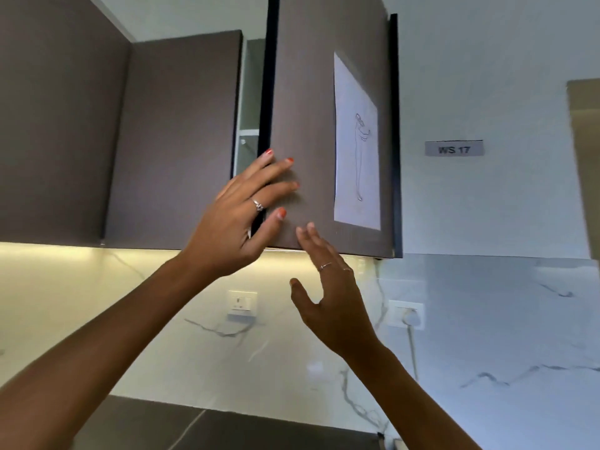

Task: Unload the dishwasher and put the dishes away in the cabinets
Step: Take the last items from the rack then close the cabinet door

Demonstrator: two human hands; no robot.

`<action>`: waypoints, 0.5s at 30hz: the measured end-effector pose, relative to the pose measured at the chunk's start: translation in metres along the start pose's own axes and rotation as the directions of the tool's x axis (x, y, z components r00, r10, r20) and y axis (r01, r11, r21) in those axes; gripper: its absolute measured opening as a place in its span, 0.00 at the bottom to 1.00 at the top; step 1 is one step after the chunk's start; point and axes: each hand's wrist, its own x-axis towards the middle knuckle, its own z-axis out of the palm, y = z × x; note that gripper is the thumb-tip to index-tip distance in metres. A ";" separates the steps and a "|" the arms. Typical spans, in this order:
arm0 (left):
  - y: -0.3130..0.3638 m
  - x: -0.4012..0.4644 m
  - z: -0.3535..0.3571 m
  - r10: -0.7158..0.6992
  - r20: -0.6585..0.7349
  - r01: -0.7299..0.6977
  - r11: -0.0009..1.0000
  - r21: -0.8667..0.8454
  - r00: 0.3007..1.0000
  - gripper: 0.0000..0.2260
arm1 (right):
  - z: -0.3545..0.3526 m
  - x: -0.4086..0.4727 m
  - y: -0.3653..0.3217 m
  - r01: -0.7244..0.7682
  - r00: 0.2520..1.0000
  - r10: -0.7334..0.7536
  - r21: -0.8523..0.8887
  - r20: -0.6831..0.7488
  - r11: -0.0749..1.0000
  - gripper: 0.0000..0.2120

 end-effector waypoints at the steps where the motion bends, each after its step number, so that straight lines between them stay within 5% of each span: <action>1: -0.013 -0.008 -0.005 -0.040 0.014 0.039 0.998 0.052 0.999 0.19 | 0.013 0.006 0.001 0.016 0.999 -0.016 -0.010 0.040 1.000 0.29; 8: -0.109 -0.060 -0.001 -0.267 0.212 0.150 0.883 0.444 0.940 0.26 | 0.076 0.038 0.036 0.013 0.967 0.040 -0.205 0.251 0.979 0.28; 15: -0.180 -0.093 0.065 -0.403 0.169 0.264 0.809 0.526 0.899 0.25 | 0.136 0.058 0.091 0.080 0.958 0.027 -0.356 0.287 0.931 0.30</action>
